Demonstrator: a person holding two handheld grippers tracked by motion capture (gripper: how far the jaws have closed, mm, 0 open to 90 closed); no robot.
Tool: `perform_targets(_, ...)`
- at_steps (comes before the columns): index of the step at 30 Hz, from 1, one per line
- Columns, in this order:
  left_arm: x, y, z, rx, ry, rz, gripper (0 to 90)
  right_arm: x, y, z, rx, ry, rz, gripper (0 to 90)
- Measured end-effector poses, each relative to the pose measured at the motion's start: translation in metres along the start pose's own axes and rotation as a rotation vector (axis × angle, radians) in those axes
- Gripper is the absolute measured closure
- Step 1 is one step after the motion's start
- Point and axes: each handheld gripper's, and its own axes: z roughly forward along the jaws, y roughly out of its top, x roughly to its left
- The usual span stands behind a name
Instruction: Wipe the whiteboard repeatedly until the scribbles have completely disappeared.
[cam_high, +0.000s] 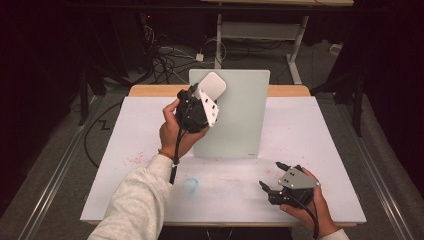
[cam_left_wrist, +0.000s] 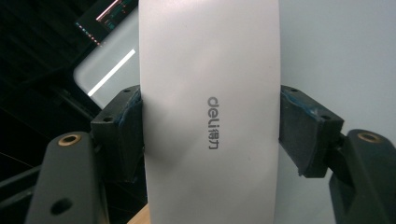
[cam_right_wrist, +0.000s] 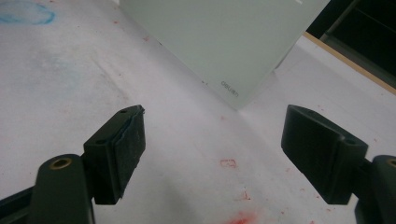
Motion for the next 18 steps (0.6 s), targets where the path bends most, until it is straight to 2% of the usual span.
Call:
perform_targets(3, 0.004, 0.001, 0.0, 0.0, 0.004, -0.016, 29.1, 0.0, 0.0, 0.0, -0.005, -0.005, 0.008, 22.4)
perform_targets(5, 0.003, 0.0, 0.0, 0.001, 0.01, -0.013, 29.1, 0.0, 0.0, 0.0, -0.007, -0.006, 0.008, 22.4)
perform_targets(7, -0.003, -0.004, 0.0, 0.006, 0.024, 0.007, 29.1, 0.001, 0.001, -0.001, -0.008, -0.007, 0.009, 22.4)
perform_targets(10, -0.014, -0.013, -0.001, 0.009, 0.025, 0.024, 29.1, 0.001, 0.001, -0.001, -0.009, -0.005, 0.009, 22.4)
perform_targets(11, -0.021, -0.019, -0.002, 0.014, 0.022, 0.03, 29.1, 0.0, 0.001, -0.001, -0.005, -0.001, -0.004, 22.4)
perform_targets(12, -0.021, -0.019, -0.002, 0.014, 0.022, 0.03, 29.1, 0.0, 0.001, -0.001, -0.005, -0.001, -0.004, 22.4)
perform_targets(13, -0.025, -0.024, -0.002, 0.017, 0.021, 0.033, 29.1, 0.0, 0.001, -0.001, -0.006, 0.0, -0.004, 22.4)
perform_targets(14, -0.037, -0.034, -0.003, 0.024, 0.013, 0.051, 29.1, 0.002, 0.001, -0.001, -0.008, -0.005, 0.01, 22.4)
perform_targets(16, -0.051, -0.044, -0.004, 0.031, 0.016, 0.088, 29.1, 0.001, 0.001, -0.001, -0.009, -0.003, 0.006, 22.4)
perform_targets(17, -0.057, -0.049, -0.004, 0.034, 0.01, 0.091, 29.1, 0.001, 0.001, -0.001, -0.009, -0.004, 0.006, 22.4)
perform_targets(18, -0.057, -0.049, -0.004, 0.034, 0.01, 0.091, 29.1, 0.001, 0.001, -0.001, -0.009, -0.004, 0.006, 22.4)
